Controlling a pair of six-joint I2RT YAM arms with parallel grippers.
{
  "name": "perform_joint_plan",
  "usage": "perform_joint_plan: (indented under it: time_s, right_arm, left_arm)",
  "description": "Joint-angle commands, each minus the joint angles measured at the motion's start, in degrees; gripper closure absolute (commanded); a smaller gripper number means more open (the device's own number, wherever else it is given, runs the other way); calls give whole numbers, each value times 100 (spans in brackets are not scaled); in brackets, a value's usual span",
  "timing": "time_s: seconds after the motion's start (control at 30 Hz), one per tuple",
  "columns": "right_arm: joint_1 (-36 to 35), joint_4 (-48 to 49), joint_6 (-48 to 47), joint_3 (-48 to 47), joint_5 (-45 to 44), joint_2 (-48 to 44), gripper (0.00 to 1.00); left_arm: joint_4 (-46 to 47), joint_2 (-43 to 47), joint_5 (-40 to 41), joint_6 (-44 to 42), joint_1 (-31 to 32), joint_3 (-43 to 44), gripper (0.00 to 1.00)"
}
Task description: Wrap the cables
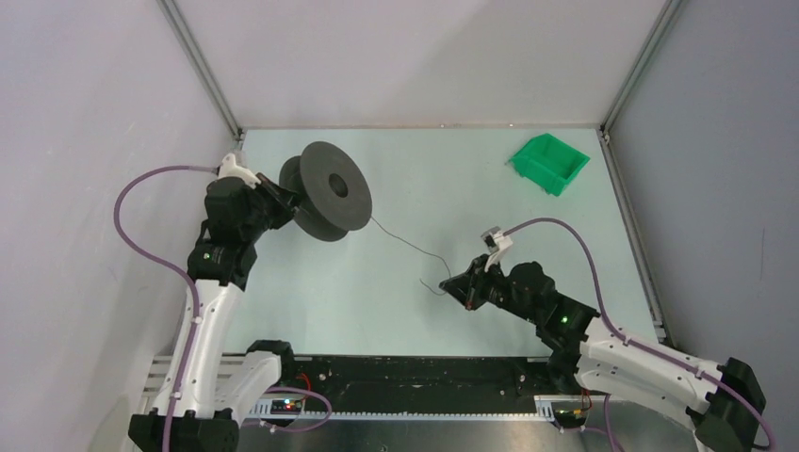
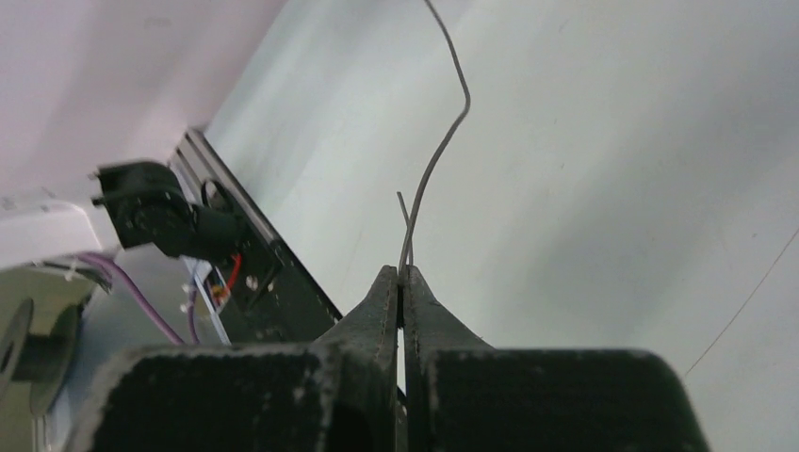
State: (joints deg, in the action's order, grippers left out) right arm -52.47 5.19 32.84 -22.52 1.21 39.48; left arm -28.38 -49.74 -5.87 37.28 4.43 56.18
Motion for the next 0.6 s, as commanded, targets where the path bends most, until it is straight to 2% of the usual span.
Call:
perform_joint_plan:
  time_s: [0.0, 0.1, 0.27, 0.4, 0.57]
  right_arm:
    - [-437, -204, -275, -334, 185, 323, 100]
    - [-1068, -554, -714, -688, 137, 551, 100]
    - [-2527, -1392, -1875, -1661, -852, 1016, 100]
    - [-2983, -1481, -2445, -2207, -963, 1357, 100]
    - [-3148, -1352, -2926, -2709, -1002, 1771, 100]
  left_arm:
    - [930, -45, -851, 883, -393, 206, 100]
    - [1017, -59, -728, 863, -667, 120, 100]
    - [1058, -161, -445, 441, -872, 65, 100]
    - [1061, -297, -328, 214, -865, 1, 100]
    - [1058, -399, -518, 66, -803, -47, 100]
